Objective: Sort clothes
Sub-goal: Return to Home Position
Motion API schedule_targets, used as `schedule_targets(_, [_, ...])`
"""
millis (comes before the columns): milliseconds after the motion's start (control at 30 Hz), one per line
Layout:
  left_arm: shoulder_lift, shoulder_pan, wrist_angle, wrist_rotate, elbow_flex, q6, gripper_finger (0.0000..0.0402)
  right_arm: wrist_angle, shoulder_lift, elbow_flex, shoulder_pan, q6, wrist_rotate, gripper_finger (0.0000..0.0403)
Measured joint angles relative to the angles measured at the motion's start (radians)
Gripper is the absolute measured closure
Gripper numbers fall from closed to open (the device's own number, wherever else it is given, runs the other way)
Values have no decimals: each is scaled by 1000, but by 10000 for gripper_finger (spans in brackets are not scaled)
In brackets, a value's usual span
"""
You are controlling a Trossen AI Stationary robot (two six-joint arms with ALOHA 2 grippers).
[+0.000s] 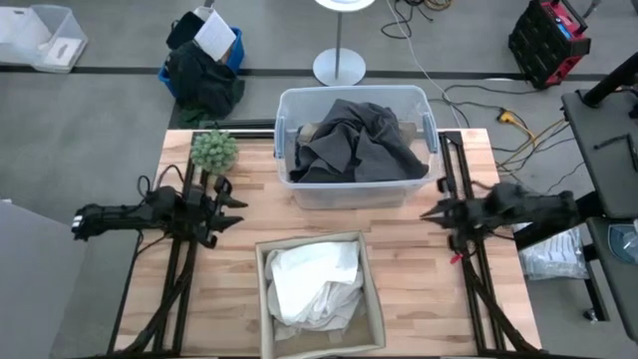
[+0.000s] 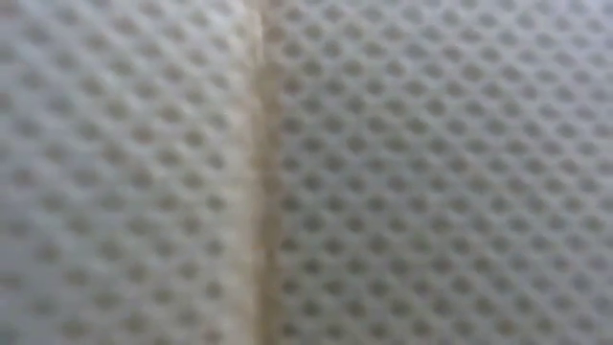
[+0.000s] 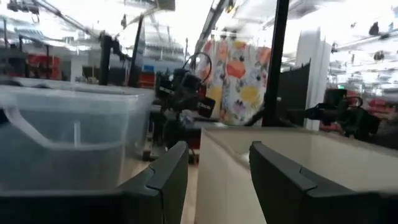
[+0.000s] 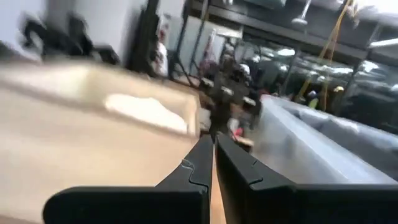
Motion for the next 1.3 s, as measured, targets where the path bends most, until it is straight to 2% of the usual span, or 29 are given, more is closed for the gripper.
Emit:
schedule_targets(100, [7, 0, -11, 1, 0, 0, 251, 94, -10, -146, -2, -14, 35, 390])
schedule_targets(167, [12, 0, -26, 1, 0, 0, 251, 101, -8, -220, -4, 95, 48, 390])
schedule_targets(367, [40, 0, -25, 1, -1, 0, 251, 83, 99, -178, 0, 499, 93, 390])
schedule_targets(500, [47, 0, -28, 1, -1, 0, 251, 83, 152, -156, 0, 636, 93, 390])
schedule_targets(800, [56, 0, -33, 1, -1, 0, 251, 81, 209, -127, 0, 638, 93, 390])
schedule_targets(1300, [86, 0, -33, 1, -1, 0, 251, 82, 210, -125, 0, 638, 93, 390])
